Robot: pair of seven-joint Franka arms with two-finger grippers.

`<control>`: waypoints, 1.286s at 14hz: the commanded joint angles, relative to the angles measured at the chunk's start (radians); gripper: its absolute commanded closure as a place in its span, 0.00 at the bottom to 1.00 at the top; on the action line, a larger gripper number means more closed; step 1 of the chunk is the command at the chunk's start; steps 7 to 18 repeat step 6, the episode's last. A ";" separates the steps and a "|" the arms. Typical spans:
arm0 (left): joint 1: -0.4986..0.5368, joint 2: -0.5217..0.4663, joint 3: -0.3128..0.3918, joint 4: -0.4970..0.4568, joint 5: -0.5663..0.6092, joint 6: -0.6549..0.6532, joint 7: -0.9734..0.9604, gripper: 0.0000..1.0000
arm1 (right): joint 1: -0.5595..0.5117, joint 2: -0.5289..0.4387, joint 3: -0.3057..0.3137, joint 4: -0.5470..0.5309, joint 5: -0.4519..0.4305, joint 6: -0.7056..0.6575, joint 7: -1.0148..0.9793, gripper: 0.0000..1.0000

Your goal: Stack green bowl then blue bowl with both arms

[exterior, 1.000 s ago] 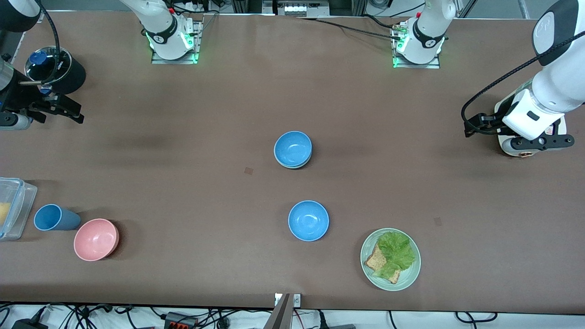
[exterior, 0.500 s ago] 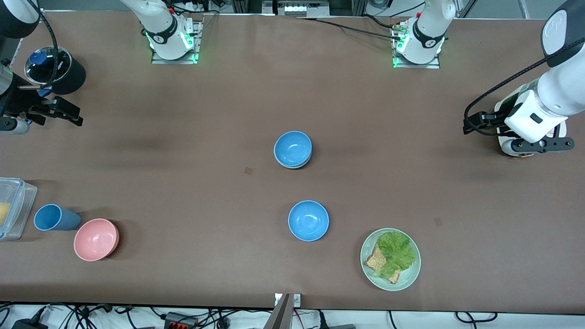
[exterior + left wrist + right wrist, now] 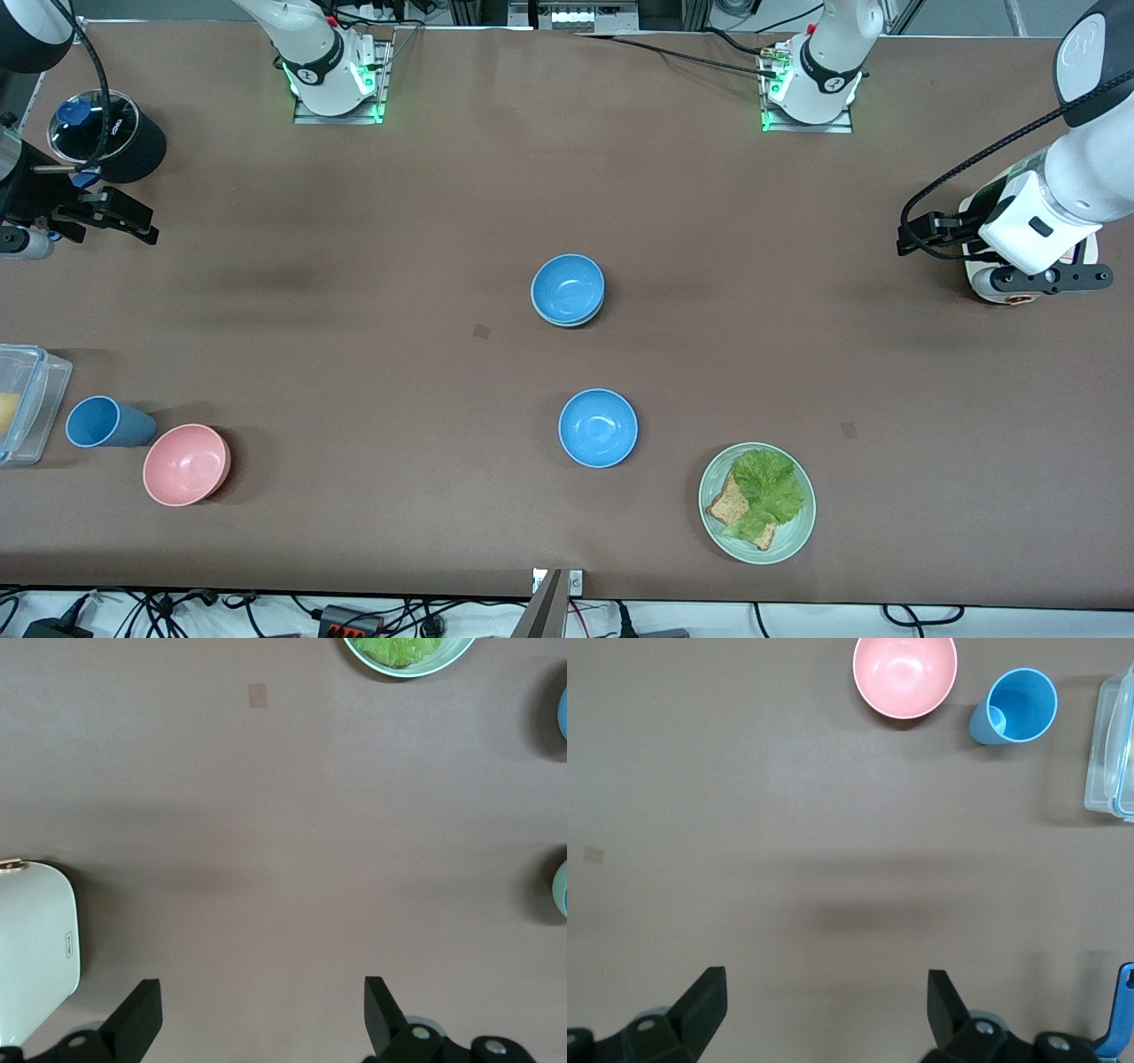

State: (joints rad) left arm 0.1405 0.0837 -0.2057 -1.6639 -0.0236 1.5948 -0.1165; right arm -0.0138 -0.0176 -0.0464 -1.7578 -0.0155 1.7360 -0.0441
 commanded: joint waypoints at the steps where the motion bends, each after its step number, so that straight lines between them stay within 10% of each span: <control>1: 0.001 0.014 0.002 0.035 -0.022 -0.033 0.075 0.00 | -0.044 0.007 0.048 0.017 0.005 -0.006 0.001 0.00; 18: -0.001 0.018 0.003 0.052 -0.022 -0.044 0.069 0.00 | -0.049 0.007 0.060 0.018 0.005 -0.006 0.003 0.00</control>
